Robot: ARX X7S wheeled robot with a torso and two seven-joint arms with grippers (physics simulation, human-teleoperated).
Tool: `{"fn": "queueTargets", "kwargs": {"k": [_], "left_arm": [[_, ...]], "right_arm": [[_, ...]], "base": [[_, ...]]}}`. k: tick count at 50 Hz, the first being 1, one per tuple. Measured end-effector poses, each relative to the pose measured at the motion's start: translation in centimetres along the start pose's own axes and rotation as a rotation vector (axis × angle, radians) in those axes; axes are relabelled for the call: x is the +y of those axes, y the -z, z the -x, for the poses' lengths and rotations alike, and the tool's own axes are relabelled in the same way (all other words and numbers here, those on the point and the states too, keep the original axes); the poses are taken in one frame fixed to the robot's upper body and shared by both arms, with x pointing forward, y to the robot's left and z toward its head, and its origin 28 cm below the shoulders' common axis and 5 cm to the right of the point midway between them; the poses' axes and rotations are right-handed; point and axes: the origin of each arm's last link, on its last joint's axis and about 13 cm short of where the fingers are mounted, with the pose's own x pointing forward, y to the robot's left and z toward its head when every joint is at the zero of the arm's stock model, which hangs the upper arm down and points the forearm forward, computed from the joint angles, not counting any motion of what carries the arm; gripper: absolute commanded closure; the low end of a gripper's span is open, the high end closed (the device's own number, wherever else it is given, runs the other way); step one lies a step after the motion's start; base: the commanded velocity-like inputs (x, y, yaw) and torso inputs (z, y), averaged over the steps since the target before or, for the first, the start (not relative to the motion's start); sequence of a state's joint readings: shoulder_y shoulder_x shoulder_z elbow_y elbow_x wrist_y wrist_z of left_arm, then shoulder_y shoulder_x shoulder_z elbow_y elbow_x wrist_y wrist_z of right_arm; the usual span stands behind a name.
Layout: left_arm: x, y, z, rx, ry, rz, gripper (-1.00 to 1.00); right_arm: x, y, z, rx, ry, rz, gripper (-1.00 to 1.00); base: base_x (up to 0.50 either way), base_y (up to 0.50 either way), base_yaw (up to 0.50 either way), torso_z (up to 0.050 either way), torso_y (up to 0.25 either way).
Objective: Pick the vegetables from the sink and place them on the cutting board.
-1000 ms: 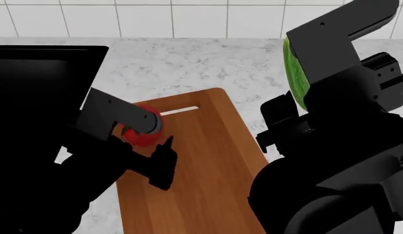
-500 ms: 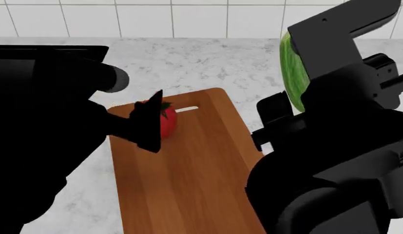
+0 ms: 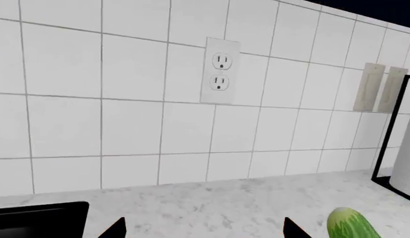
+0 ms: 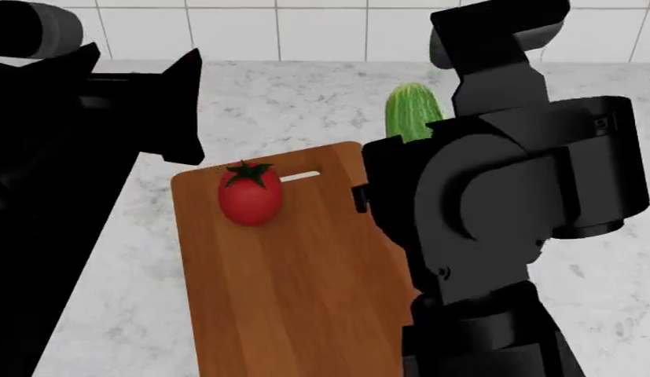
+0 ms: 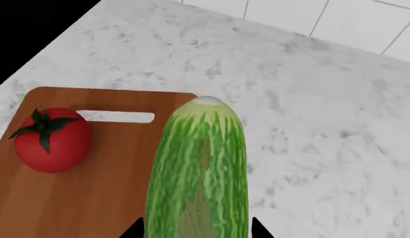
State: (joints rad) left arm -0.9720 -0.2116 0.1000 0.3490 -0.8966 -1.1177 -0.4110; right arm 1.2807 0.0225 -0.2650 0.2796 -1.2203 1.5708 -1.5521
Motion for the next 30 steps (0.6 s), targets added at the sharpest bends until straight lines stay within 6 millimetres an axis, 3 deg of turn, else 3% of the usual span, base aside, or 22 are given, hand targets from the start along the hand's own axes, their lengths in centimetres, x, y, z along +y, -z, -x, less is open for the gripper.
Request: {"fn": "queueTargets", "kwargs": {"k": [11, 30], "left_arm": [[0.1, -0.4, 0.2, -0.015, -0.012, 0.012, -1.00], [0.3, -0.1, 0.1, -0.012, -0.025, 0.018, -1.00]], "right_arm": [[-0.5, -0.8, -1.5, 0.117, -0.097, -0.060, 1.00], [0.0, -0.1, -3.5, 0.224, -0.196, -0.060, 1.00]], "base": [[0.00, 0.00, 0.00, 0.000, 0.001], [0.00, 0.00, 0.00, 0.000, 0.001]]}}
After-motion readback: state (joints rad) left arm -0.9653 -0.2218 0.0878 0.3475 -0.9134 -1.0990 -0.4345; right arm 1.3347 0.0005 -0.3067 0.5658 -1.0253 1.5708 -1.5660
